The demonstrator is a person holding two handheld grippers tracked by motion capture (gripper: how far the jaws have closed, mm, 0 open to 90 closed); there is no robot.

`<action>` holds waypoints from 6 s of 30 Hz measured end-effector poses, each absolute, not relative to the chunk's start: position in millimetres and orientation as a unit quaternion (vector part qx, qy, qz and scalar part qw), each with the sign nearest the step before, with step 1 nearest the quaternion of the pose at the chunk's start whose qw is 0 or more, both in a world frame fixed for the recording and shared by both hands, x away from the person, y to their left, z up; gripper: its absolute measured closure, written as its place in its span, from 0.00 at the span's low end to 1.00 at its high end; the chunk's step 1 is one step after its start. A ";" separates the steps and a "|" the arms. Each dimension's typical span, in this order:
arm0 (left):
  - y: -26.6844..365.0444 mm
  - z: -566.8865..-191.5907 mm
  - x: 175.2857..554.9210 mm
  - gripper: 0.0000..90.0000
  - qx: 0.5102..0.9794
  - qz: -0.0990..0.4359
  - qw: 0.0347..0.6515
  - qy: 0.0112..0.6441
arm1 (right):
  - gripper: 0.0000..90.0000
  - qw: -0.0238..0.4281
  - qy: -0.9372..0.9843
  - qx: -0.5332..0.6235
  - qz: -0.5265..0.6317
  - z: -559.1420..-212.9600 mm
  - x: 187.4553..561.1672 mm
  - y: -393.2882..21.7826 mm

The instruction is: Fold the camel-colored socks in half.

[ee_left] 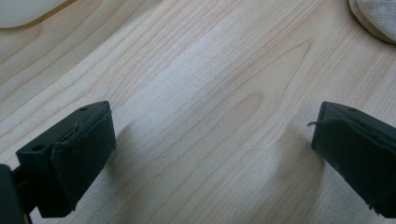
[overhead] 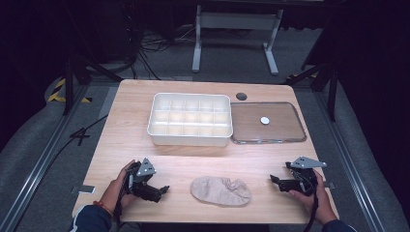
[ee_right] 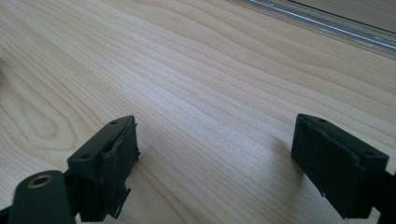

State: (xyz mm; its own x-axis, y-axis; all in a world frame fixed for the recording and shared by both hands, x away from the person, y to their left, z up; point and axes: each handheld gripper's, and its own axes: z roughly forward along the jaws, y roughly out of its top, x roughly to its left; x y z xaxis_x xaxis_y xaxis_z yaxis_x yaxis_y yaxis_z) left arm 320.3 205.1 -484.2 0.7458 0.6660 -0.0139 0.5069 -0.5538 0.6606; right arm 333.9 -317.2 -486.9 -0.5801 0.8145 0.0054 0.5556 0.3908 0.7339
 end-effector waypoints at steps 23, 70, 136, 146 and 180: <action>206.3 -483.9 321.9 0.00 0.879 0.115 0.333 0.320 | 0.26 0.173 0.816 0.416 0.363 -485.4 330.9 -324.3; 196.2 -477.3 319.2 0.29 0.859 0.097 0.360 0.351 | 0.91 0.088 0.889 0.218 0.392 -472.4 298.2 -123.4; 112.5 -449.5 309.9 0.92 0.865 0.019 0.430 0.258 | 0.80 0.083 0.887 0.195 0.411 -467.0 323.2 -115.6; 101.2 -450.0 313.8 0.91 0.864 0.022 0.433 0.256 | 0.91 0.090 0.894 0.208 0.386 -475.4 329.5 -118.5; 58.6 -438.7 332.0 0.91 0.872 0.015 0.425 0.242 | 0.80 0.083 0.883 0.266 0.378 -474.5 335.1 -190.9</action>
